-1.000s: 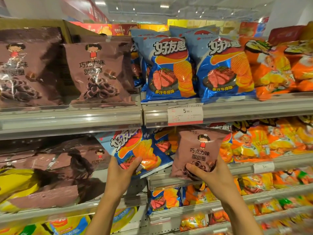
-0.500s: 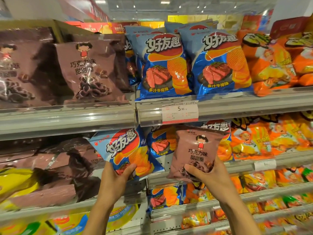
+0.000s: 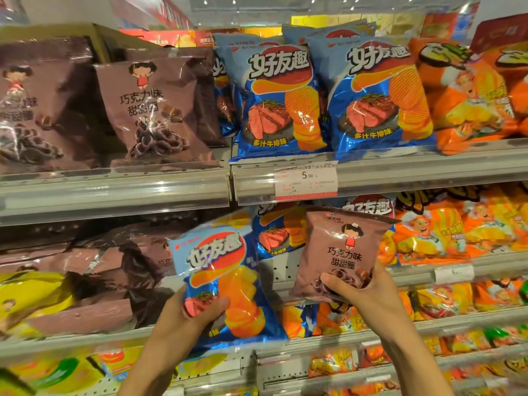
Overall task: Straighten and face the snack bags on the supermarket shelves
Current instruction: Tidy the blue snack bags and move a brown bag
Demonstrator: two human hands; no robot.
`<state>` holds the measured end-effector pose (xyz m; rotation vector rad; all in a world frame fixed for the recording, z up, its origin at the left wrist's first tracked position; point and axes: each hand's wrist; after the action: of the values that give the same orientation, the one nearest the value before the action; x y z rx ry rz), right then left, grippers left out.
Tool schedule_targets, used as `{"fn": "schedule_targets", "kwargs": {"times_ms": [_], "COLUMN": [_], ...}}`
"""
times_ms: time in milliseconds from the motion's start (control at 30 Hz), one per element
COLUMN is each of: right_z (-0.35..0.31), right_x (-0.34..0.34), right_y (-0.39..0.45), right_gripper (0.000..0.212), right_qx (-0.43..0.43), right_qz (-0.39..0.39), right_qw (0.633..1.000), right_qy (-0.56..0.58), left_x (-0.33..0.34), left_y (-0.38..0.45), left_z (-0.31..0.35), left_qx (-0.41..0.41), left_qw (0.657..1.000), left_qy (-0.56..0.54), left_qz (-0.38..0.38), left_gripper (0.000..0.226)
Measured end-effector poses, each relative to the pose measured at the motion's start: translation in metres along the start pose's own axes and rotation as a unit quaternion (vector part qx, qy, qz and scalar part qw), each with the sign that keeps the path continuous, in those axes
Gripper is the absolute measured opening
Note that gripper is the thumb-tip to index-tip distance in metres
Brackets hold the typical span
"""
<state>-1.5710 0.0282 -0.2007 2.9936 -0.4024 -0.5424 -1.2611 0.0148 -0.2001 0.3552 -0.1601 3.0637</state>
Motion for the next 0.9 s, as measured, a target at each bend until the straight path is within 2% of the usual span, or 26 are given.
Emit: {"fn": "schedule_targets", "kwargs": {"times_ms": [133, 333, 433, 533, 667, 767, 900], "right_z": [0.002, 0.005, 0.006, 0.01, 0.013, 0.015, 0.016], "right_x": [-0.011, -0.033, -0.039, -0.042, -0.043, -0.042, -0.039], "right_y": [-0.006, -0.015, -0.018, -0.019, -0.02, -0.02, -0.021], "right_gripper": [0.055, 0.055, 0.063, 0.066, 0.068, 0.069, 0.067], "right_qx": [-0.002, 0.001, 0.008, 0.009, 0.006, 0.005, 0.002], "right_qz": [0.018, 0.05, 0.054, 0.055, 0.049, 0.038, 0.02], "right_qw": [1.0, 0.999, 0.998, 0.998, 0.999, 0.999, 1.0], "right_qy": [-0.01, -0.006, 0.004, 0.003, -0.011, -0.014, -0.014], "left_x": [0.016, 0.059, 0.078, 0.091, 0.103, 0.107, 0.104], "left_y": [0.004, 0.034, 0.049, 0.068, 0.082, 0.081, 0.081], "left_z": [0.003, 0.017, 0.017, 0.011, -0.004, -0.018, -0.031], "left_qx": [0.006, 0.092, 0.13, 0.153, 0.193, 0.223, 0.204], "left_qw": [0.995, 0.983, 0.983, 0.986, 0.973, 0.962, 0.959], "left_qy": [0.023, 0.062, 0.068, 0.053, 0.125, 0.153, 0.196], "left_qz": [-0.093, -0.143, -0.114, -0.041, 0.029, 0.042, 0.023], "left_gripper": [0.035, 0.029, 0.03, 0.034, 0.034, 0.038, 0.057]}}
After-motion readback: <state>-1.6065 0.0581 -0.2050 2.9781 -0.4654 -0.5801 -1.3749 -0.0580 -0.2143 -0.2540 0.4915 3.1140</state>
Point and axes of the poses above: each hand's wrist, its own y-axis towards the middle knuckle, its own x-axis out of the palm, z = x × y, and after that the axes turned 14 degrees about -y, right-handed
